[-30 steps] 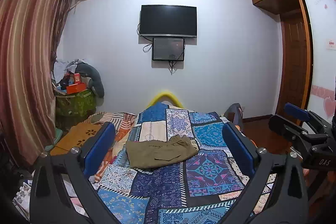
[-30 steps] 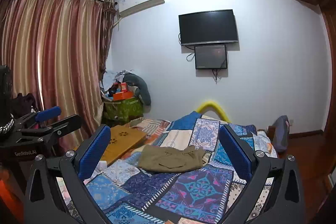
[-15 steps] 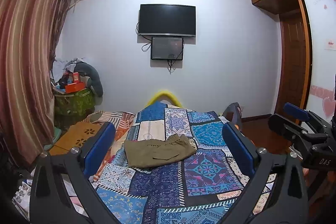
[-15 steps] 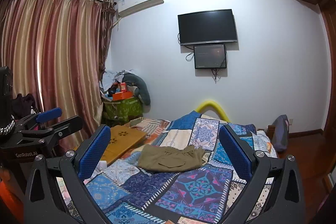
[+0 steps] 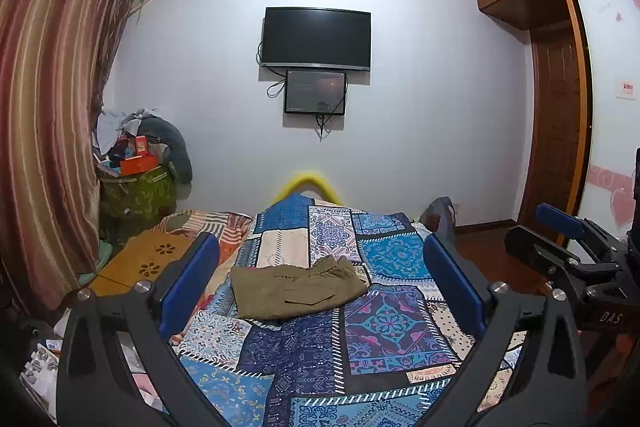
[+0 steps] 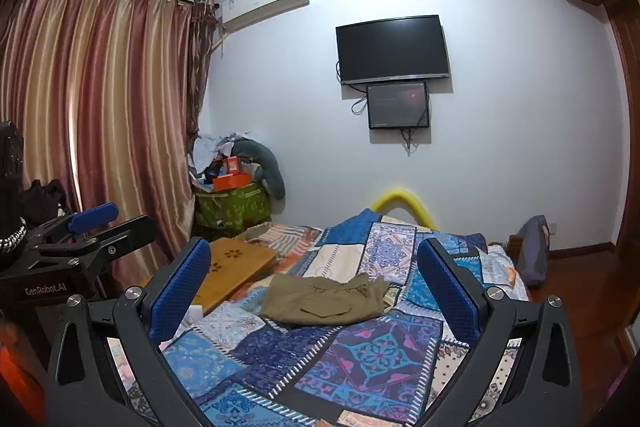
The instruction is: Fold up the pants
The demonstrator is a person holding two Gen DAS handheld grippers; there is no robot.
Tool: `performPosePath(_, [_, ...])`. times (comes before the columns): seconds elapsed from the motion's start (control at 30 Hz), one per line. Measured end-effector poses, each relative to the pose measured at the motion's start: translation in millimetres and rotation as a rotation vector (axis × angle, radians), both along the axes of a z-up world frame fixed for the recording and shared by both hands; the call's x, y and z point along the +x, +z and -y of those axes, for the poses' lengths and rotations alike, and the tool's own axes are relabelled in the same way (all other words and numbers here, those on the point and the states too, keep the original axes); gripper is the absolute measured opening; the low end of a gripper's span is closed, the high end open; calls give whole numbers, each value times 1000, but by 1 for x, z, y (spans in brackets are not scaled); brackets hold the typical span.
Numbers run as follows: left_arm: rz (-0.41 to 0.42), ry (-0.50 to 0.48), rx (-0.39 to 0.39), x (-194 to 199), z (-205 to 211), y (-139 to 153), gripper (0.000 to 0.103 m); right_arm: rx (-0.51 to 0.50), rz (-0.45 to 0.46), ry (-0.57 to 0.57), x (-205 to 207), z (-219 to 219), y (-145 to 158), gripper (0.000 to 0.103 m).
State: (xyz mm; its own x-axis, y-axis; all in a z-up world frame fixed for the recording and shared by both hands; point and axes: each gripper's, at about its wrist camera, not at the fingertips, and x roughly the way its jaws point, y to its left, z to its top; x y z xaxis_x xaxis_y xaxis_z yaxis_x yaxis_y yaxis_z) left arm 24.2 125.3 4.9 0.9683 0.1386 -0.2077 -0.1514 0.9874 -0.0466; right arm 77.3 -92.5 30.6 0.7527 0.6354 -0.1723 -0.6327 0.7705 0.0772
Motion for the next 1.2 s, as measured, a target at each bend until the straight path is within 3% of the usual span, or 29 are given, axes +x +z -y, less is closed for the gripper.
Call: performPosePath(1.2, [-42,-51,-20,10,-3,-6,103,23,-12,-8,6,5,-2,103])
